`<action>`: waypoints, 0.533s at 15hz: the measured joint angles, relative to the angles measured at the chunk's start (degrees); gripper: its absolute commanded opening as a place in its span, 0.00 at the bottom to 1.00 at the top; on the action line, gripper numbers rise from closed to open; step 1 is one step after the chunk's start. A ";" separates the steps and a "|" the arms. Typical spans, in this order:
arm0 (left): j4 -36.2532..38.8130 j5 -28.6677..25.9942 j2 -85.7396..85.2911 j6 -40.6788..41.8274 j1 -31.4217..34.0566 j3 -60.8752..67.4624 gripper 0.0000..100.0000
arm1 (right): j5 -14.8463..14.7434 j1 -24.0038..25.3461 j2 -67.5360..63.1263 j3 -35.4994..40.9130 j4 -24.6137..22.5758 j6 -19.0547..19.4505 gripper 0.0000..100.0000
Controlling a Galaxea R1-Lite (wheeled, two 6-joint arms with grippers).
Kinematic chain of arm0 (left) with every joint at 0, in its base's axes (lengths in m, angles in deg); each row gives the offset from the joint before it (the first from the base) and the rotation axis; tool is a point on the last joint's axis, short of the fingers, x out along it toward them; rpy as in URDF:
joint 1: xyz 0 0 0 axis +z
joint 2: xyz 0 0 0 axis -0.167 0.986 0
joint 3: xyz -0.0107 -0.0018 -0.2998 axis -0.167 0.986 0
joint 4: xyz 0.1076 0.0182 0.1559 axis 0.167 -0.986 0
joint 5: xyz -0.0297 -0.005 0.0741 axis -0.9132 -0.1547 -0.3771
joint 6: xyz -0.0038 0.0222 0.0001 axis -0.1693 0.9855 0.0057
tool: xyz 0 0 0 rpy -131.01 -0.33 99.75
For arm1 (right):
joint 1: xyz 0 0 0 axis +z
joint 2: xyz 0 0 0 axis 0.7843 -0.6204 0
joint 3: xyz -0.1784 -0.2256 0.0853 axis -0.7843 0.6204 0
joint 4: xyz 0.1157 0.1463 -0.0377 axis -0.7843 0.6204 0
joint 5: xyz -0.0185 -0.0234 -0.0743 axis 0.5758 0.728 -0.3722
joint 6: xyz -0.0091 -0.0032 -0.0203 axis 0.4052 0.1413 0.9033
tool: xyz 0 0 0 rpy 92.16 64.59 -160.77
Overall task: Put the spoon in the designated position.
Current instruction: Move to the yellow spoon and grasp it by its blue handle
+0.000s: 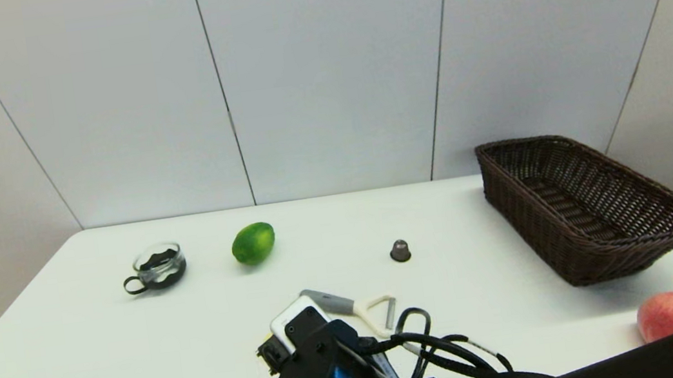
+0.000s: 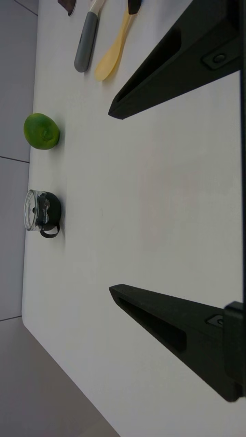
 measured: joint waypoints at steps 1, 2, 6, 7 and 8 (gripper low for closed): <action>-0.02 0.00 0.00 0.02 0.00 0.00 1.00 | 0.00 -0.16 -0.39 0.38 0.17 0.01 1.00; -0.02 0.02 0.00 0.00 0.00 0.00 1.00 | -0.04 -0.27 -0.91 0.66 0.11 0.06 1.00; -0.05 0.00 0.00 0.06 0.00 0.00 1.00 | -0.09 -1.40 -2.80 1.05 -0.35 0.09 1.00; -0.05 0.02 0.00 0.04 0.00 0.00 1.00 | -0.13 -1.55 -3.11 1.05 -0.46 0.04 1.00; -0.05 0.02 0.00 0.02 0.00 0.00 1.00 | -0.11 -1.66 -3.39 1.02 -0.63 0.01 1.00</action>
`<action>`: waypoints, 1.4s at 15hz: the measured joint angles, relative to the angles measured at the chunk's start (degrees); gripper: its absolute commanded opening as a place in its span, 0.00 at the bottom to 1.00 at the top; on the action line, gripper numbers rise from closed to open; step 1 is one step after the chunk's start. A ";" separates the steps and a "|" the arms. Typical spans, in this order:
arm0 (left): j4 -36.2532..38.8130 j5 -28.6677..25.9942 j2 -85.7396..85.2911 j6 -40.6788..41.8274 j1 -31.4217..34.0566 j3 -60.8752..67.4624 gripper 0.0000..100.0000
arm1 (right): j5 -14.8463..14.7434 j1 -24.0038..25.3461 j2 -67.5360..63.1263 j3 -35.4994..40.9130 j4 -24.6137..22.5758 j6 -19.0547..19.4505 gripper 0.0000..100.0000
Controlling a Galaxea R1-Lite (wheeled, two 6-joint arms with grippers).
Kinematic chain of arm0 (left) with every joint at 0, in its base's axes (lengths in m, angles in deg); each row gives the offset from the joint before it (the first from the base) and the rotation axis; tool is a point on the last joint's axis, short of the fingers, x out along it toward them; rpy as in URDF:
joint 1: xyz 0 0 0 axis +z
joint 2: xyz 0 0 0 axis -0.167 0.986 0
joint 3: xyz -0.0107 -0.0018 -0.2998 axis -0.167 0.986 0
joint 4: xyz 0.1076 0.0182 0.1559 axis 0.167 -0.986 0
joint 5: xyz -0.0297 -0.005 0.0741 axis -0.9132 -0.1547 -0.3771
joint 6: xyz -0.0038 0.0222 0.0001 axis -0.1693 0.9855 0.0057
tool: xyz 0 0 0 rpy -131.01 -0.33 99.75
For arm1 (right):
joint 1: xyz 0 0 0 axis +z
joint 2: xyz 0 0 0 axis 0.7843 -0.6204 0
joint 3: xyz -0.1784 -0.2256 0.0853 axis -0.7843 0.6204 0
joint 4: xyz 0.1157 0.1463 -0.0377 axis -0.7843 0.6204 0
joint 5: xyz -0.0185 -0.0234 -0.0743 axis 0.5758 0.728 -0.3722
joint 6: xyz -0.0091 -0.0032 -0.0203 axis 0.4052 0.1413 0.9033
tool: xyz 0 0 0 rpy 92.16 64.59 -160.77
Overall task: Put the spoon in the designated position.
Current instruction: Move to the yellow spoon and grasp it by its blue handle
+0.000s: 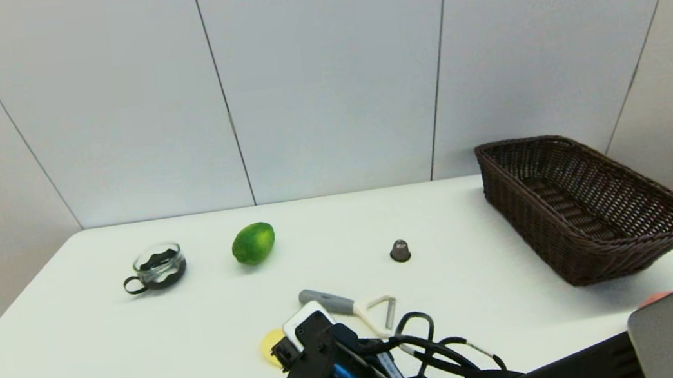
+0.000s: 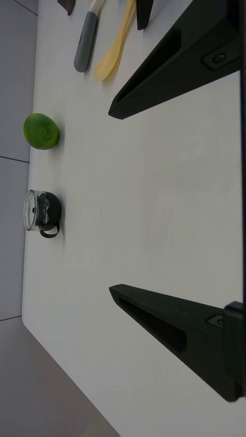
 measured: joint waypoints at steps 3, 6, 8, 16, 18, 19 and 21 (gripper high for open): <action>0.00 0.00 0.00 0.00 0.00 0.00 1.00 | 0.49 -0.05 -0.33 0.11 0.06 0.02 1.00; -0.02 0.00 0.00 0.00 0.00 0.00 1.00 | 1.07 -0.05 -0.41 0.16 0.28 -0.30 1.00; 0.00 0.00 0.00 0.00 0.00 0.00 1.00 | 1.21 -0.02 -0.41 0.82 0.39 -0.61 1.00; 0.00 0.00 0.00 -0.02 0.00 0.00 1.00 | 0.99 0.17 0.24 2.61 -0.04 3.50 1.00; -0.02 -0.02 0.00 0.00 0.00 0.00 1.00 | 1.16 0.37 0.20 2.28 0.16 2.74 1.00; -0.02 0.00 0.00 -0.02 0.02 0.00 1.00 | 1.27 0.45 0.11 1.97 0.22 1.48 1.00; -0.04 0.00 0.00 0.00 0.00 0.00 1.00 | 1.38 0.78 -0.06 1.21 0.41 -0.56 1.00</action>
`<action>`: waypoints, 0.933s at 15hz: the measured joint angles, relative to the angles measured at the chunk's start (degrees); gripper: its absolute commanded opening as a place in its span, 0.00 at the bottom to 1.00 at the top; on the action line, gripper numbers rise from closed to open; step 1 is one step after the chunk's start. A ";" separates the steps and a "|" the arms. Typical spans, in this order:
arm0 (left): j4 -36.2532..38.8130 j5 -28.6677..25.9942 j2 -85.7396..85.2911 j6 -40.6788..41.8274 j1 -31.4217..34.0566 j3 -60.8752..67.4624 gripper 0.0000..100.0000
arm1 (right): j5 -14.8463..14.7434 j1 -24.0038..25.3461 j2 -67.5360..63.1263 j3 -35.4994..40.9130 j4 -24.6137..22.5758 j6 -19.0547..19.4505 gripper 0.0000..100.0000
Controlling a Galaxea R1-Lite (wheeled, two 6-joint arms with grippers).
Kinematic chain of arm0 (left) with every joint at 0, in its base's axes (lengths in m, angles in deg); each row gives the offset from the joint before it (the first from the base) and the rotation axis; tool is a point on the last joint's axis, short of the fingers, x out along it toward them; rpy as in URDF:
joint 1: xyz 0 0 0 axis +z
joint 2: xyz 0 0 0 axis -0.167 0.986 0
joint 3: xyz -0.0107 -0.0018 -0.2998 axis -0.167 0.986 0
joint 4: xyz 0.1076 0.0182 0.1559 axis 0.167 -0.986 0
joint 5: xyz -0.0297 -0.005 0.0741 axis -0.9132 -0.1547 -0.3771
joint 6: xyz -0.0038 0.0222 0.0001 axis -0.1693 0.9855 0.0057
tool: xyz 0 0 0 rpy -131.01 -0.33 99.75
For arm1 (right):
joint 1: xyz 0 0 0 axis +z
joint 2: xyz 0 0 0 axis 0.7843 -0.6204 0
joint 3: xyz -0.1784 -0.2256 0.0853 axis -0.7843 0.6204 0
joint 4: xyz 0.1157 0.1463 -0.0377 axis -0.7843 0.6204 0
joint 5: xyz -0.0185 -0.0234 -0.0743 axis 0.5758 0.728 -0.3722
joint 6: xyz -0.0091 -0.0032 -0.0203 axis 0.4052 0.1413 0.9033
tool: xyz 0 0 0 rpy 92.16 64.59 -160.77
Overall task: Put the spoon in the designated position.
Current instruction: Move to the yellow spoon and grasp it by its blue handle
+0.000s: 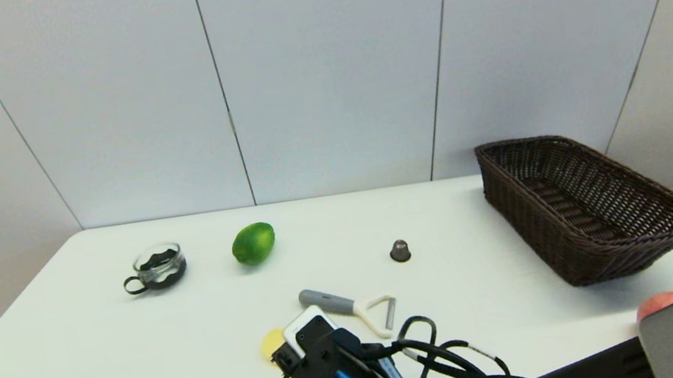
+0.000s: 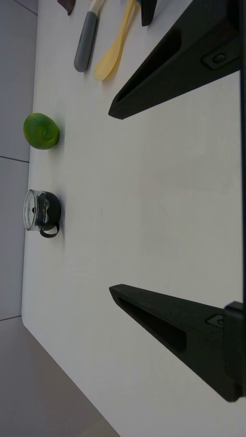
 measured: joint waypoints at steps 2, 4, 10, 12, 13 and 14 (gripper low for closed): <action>0.04 0.00 0.00 -0.02 0.00 0.00 1.00 | -0.04 0.11 -0.22 -0.30 0.09 -0.11 1.00; 0.01 0.00 0.00 -0.05 0.00 0.00 1.00 | -0.09 0.16 -0.43 -0.37 0.09 -0.16 1.00; 0.04 0.00 0.00 -0.02 0.00 0.00 1.00 | -0.26 -0.30 -0.46 -0.16 0.20 0.13 0.00; 0.04 0.00 0.00 -0.02 0.00 0.00 1.00 | -0.33 -0.59 -0.27 -0.13 0.24 0.22 0.00; 0.04 0.00 0.00 -0.02 0.00 0.00 1.00 | -0.34 -0.66 -0.18 -0.13 0.33 0.35 0.00; 0.04 0.00 0.00 0.01 0.00 0.00 1.00 | -0.44 -0.69 -0.11 -0.22 0.35 0.37 0.00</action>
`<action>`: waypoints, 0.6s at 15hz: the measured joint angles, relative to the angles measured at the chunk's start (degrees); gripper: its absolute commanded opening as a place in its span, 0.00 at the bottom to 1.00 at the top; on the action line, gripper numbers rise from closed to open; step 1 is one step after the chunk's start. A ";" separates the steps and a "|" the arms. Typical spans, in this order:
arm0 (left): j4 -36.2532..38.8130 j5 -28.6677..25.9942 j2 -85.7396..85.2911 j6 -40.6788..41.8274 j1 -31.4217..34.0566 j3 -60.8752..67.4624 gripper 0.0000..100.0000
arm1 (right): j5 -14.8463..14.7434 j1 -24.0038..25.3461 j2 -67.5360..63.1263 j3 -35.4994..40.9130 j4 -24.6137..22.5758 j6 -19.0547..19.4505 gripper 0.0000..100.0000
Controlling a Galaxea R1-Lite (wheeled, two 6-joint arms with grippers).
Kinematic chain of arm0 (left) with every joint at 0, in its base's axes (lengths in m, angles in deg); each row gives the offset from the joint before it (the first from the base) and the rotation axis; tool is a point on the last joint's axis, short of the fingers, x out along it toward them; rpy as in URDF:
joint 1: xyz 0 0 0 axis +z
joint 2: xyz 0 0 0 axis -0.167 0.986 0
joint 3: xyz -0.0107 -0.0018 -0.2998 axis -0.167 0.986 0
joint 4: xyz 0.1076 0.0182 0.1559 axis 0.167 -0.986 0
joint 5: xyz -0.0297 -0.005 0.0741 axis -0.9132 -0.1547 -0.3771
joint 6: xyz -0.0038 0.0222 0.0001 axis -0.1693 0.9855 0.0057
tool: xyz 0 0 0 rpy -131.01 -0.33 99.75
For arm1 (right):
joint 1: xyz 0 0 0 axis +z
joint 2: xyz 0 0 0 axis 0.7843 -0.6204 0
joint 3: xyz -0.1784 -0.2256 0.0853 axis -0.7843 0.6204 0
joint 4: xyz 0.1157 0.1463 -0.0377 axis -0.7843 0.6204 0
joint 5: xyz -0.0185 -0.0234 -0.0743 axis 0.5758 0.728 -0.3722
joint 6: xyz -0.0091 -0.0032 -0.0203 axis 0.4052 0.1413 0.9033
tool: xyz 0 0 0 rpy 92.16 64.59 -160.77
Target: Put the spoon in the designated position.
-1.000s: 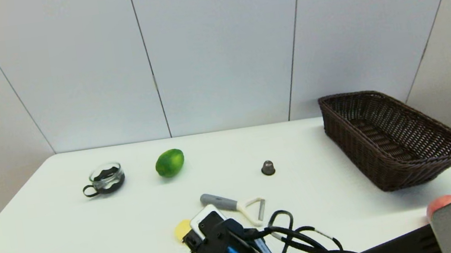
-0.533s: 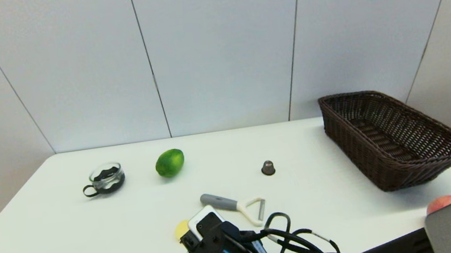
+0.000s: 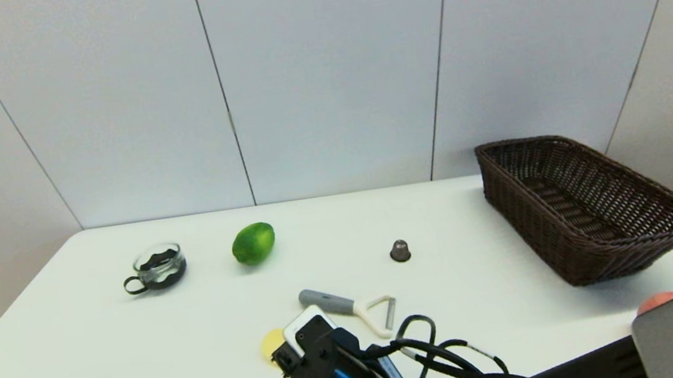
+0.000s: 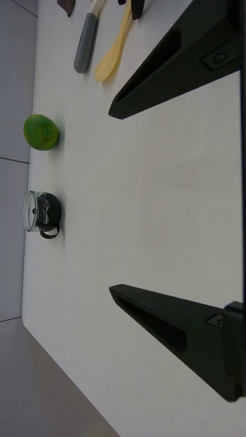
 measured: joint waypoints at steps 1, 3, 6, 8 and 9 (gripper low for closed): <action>0.00 0.00 0.00 0.00 0.00 0.00 1.00 | -0.06 -0.02 0.01 -0.11 0.04 0.02 0.00; -0.02 0.00 0.00 -0.04 0.00 0.00 1.00 | -0.20 -0.02 0.06 -0.28 -0.05 0.00 0.00; -0.02 0.00 0.00 -0.04 0.00 0.00 1.00 | -0.20 -0.05 0.59 -0.52 0.00 0.16 0.00; 0.02 0.00 0.00 -0.04 0.00 0.00 1.00 | -0.17 -0.02 1.17 -0.80 0.20 0.18 0.00; 0.00 0.00 0.00 -0.04 0.00 0.00 1.00 | -0.15 -0.02 1.79 -1.07 0.04 0.16 0.00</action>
